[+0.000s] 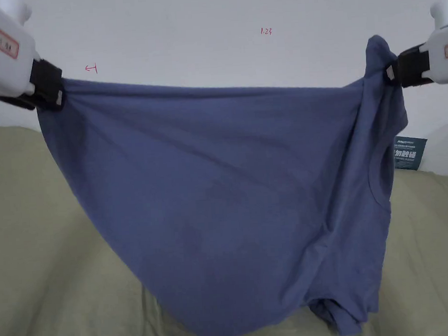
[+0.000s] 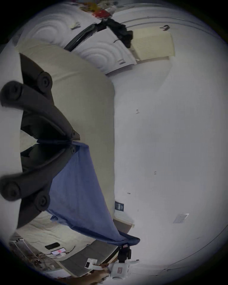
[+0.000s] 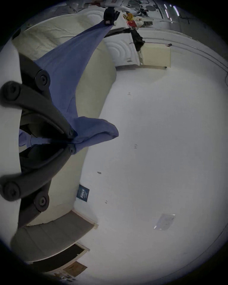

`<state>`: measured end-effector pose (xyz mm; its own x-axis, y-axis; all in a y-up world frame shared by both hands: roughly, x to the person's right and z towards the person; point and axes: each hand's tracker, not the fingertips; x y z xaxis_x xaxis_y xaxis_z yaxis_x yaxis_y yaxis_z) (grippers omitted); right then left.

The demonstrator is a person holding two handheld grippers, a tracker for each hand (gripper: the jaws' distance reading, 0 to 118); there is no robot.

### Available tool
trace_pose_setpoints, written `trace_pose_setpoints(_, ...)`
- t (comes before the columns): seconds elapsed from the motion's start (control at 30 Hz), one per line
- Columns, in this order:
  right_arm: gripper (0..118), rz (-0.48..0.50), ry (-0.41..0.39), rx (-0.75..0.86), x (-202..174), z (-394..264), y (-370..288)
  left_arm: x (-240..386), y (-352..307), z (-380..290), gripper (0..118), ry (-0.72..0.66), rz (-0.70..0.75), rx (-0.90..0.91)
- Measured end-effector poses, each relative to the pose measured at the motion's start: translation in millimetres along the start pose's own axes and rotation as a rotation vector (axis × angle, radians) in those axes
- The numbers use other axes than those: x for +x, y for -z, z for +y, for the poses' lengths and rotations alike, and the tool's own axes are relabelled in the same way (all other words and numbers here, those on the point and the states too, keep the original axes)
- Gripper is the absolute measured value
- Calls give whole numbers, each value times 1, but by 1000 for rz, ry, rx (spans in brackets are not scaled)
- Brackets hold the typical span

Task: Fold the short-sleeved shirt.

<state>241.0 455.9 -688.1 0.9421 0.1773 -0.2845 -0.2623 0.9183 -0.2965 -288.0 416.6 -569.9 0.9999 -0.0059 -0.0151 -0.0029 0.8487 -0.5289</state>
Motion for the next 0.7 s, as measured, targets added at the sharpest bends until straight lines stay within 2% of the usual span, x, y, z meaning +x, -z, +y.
trace_pose_setpoints(0.13, 6, -40, 22, 57, 5, 26, 15, 2, 16, 43, 4, -1, 43, 21)
trace_pose_setpoints(0.23, 6, -65, 69, 86, 12, 43, 27, 10, 24, 73, 4, 11, 75, 49)
trace_pose_setpoints(0.43, 6, -105, 84, 143, 18, 71, 42, 22, 28, 116, 4, 7, 130, 133)
trace_pose_setpoints(0.57, 6, -117, 101, 177, 19, 73, 34, 25, 27, 130, 4, 47, 148, 165)
trace_pose_setpoints(0.7, 6, -90, 102, 179, 19, 57, 25, 25, 28, 117, 4, 67, 150, 171)
